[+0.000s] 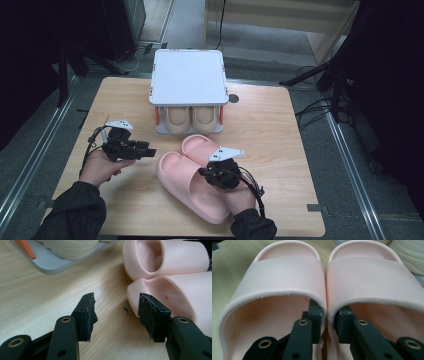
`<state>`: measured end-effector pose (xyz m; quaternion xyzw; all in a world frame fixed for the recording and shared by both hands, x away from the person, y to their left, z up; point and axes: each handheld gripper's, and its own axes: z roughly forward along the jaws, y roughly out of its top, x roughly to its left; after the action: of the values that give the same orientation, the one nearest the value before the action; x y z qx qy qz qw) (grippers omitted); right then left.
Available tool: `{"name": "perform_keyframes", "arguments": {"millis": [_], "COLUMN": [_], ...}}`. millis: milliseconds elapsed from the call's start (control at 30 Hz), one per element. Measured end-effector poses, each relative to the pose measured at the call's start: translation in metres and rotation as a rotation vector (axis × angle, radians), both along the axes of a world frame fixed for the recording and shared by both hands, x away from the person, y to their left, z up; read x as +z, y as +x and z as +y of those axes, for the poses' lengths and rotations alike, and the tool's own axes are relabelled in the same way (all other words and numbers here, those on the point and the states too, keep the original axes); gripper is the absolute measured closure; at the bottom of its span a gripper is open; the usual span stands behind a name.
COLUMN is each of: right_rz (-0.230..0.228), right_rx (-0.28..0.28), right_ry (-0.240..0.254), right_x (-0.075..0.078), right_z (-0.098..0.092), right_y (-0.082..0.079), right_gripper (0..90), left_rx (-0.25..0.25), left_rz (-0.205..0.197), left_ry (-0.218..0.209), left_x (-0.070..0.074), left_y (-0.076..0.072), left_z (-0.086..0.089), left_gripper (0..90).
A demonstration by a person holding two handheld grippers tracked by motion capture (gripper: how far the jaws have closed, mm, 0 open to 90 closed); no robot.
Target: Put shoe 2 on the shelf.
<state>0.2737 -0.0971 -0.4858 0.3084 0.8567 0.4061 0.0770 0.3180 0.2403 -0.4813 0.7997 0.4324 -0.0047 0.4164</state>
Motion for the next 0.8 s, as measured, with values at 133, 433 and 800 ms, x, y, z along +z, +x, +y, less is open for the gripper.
{"name": "perform_keyframes", "arguments": {"millis": [133,433,800], "right_rz": [0.022,0.011,0.015], "right_rx": [0.078,0.220,0.364], "right_ry": [0.010,0.011,0.056], "right_x": [0.006,0.035,0.083], "right_z": [-0.004,-0.006,0.004], "right_y": [0.003,0.005,0.011], "right_gripper": [77.9,77.8,77.5], "left_rx": [0.003,0.028,0.044], "left_rz": [0.002,0.002,-0.003], "left_ry": [0.014,0.008,0.005], "left_x": [-0.001,0.000,-0.001], "left_y": [0.000,-0.002,-0.006], "left_z": [0.003,0.009,0.016], "left_gripper": [46.4,45.7,45.5]}}
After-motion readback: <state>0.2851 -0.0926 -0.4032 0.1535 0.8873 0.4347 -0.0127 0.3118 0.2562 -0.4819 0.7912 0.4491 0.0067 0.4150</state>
